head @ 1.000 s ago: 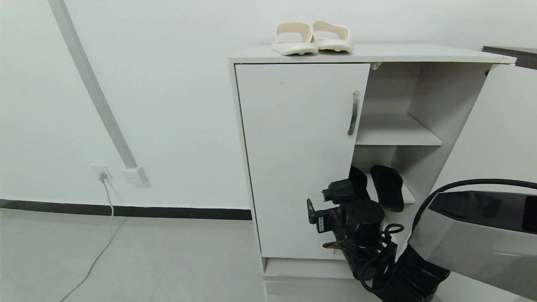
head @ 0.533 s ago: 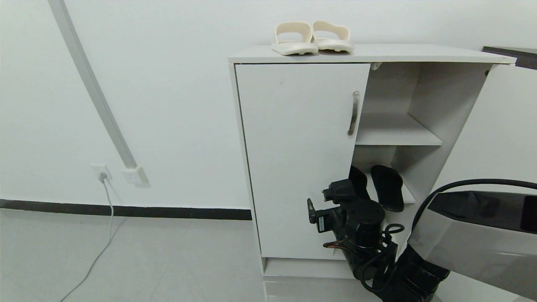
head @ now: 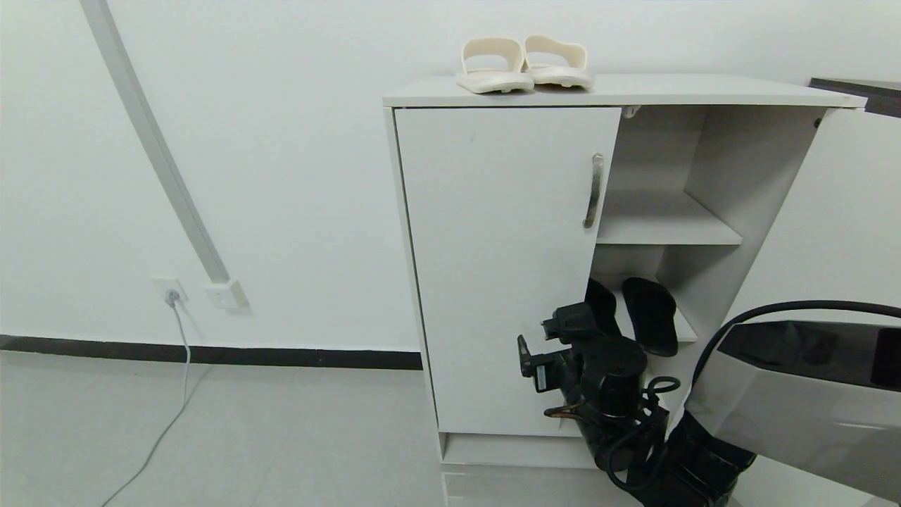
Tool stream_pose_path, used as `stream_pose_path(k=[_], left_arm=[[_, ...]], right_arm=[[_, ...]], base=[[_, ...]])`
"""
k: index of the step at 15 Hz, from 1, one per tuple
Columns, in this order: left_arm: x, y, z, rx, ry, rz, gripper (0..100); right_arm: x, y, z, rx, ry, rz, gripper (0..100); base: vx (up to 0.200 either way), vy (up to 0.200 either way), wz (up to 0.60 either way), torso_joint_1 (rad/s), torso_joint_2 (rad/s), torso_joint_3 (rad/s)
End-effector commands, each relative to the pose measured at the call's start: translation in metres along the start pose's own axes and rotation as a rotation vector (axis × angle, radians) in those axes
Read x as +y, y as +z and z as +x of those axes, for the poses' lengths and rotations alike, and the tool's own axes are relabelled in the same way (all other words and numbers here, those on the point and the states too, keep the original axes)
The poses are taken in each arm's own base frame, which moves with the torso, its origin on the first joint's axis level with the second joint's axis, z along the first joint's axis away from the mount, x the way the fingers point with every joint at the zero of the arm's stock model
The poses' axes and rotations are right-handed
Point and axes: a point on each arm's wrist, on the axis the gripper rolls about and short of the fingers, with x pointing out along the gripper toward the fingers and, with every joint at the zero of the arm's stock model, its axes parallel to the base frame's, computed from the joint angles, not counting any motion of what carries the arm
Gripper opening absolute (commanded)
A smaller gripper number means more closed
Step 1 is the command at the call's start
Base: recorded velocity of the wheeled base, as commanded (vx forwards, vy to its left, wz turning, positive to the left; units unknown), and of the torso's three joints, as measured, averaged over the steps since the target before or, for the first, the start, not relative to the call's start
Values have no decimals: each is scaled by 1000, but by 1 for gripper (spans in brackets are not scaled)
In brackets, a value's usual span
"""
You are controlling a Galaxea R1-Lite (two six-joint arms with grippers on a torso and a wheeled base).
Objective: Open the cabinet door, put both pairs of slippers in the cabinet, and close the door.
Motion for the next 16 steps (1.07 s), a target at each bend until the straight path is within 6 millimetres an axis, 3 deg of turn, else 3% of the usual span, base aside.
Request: stream_pose_path(k=[1,7,16], left_arm=[[0,0,0,0,0,0,0],[0,0,0,0,0,0,0],[0,0,0,0,0,2,0]], right_arm=[[0,-1,0,2,0,-1,100],[0,-2,-1,6,-1,-8,100],[-2,-3,-3,-1,-1,-4,100]], base=[[0,0,0,-2,-198,-212],[0,0,0,31,-378,-350],[0,0,0,135,-468,-336]])
